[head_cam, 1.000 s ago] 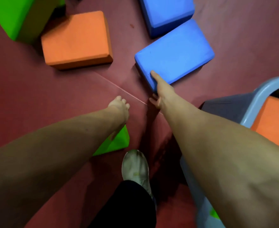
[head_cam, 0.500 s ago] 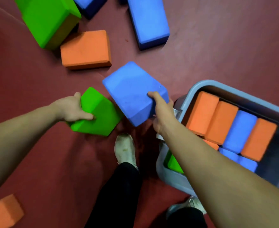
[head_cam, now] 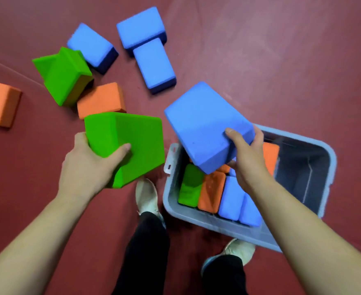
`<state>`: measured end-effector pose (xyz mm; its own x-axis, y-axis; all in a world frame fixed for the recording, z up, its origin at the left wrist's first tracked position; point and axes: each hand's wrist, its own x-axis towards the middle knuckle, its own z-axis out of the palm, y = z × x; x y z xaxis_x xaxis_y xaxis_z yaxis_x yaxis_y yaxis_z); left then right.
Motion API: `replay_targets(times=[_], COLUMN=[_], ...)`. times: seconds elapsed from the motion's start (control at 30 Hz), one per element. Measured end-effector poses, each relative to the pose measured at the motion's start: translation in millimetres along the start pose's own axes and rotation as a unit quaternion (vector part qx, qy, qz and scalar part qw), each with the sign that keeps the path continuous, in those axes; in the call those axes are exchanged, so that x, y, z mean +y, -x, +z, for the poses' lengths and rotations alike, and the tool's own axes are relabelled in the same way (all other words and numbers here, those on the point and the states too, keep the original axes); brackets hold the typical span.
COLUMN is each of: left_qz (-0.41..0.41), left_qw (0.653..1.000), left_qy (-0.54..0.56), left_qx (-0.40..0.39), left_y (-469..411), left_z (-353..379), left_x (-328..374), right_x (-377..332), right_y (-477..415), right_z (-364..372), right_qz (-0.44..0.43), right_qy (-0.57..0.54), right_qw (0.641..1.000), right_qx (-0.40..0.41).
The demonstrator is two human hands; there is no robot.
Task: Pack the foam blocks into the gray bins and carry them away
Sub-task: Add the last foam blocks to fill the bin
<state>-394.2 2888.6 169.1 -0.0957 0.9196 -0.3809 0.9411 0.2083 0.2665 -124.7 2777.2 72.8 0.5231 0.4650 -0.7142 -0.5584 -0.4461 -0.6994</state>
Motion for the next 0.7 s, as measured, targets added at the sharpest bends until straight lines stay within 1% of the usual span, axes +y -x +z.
replay_targets(times=[0.13,0.27,0.37,0.43,0.6,0.7], left_qz=[0.087,0.144,0.180,0.186,0.163,0.162], left_qw=[0.996,0.989,0.981,0.978,0.971,0.964], left_qy=[-0.002,-0.027,-0.043,-0.035,-0.003,-0.005], left_qx=[-0.001,-0.026,-0.056,-0.084,-0.175,-0.212], left_y=[61,113,156,183,246,271], left_z=[26,70,105,123,167,192], left_x=[82,147,179,189,191,182], right_x=[-27,-29,-27,-26,-19,-19], right_y=[3,13,29,40,44,30], right_z=[-107,-199,-265,-296,-339,-339], right_qz=[-0.002,-0.018,-0.050,-0.071,-0.078,-0.077], right_qy=[-0.037,-0.011,0.085,0.161,0.312,0.386], right_qw=[0.999,0.996,0.985,0.973,0.940,0.914], right_qx=[0.033,0.086,0.140,0.150,0.116,0.100])
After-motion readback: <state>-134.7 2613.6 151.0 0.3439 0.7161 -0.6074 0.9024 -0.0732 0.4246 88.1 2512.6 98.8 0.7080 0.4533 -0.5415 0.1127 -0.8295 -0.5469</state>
